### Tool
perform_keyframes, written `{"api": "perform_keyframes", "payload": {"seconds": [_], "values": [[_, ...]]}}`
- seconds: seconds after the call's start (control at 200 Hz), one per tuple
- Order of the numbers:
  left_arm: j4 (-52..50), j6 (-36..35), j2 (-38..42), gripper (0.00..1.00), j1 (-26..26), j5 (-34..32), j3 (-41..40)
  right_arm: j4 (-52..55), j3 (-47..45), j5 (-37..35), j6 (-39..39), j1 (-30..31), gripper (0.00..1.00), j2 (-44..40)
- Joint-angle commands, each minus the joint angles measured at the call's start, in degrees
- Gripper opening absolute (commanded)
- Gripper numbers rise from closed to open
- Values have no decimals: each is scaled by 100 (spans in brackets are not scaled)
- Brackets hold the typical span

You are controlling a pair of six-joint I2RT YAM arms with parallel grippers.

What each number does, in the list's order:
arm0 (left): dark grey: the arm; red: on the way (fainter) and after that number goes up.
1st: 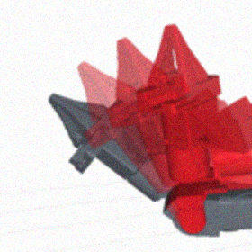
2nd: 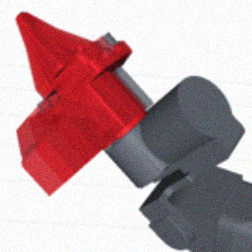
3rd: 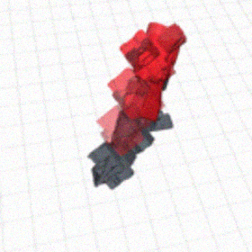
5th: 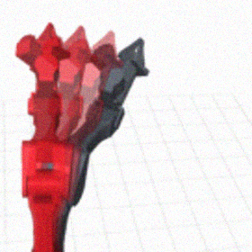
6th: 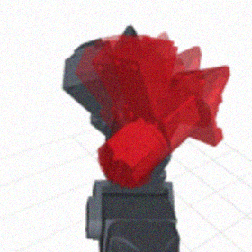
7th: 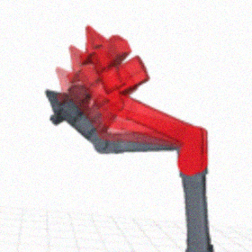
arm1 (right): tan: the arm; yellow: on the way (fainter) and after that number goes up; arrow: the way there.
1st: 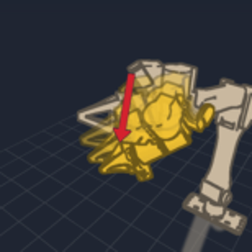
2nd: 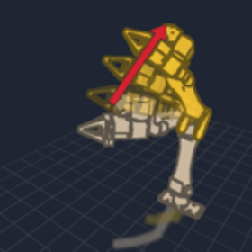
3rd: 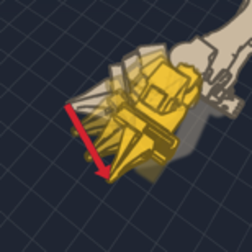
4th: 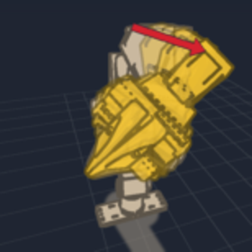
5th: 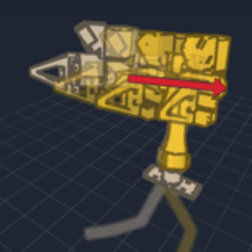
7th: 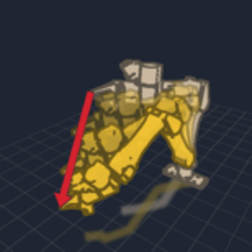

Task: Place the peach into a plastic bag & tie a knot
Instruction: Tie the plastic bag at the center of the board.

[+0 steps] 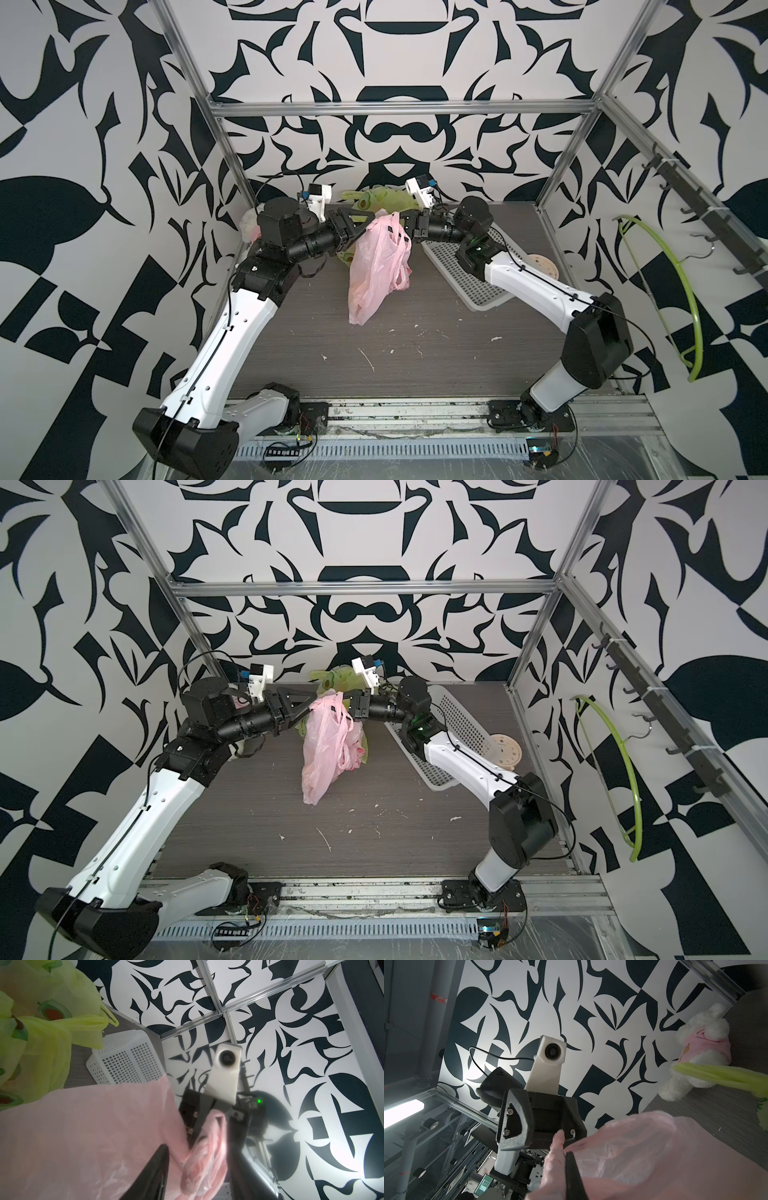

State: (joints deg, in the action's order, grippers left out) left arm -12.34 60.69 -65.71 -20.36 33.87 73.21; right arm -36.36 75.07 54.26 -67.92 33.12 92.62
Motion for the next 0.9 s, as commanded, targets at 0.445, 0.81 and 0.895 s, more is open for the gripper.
{"api": "perform_keyframes", "payload": {"seconds": [0.445, 0.81, 0.895], "values": [[278, 49, -155, 26, 23, 446, -35, 65, 368, 127, 348, 19, 0, -134], [-164, -438, -179, 0, 19, 184, -220, 1908, 272, 95, 1859, 27, 0, -438], [-91, -540, -201, 0, 30, 126, -596, 2704, 109, -90, 2566, 32, 0, -542]]}}
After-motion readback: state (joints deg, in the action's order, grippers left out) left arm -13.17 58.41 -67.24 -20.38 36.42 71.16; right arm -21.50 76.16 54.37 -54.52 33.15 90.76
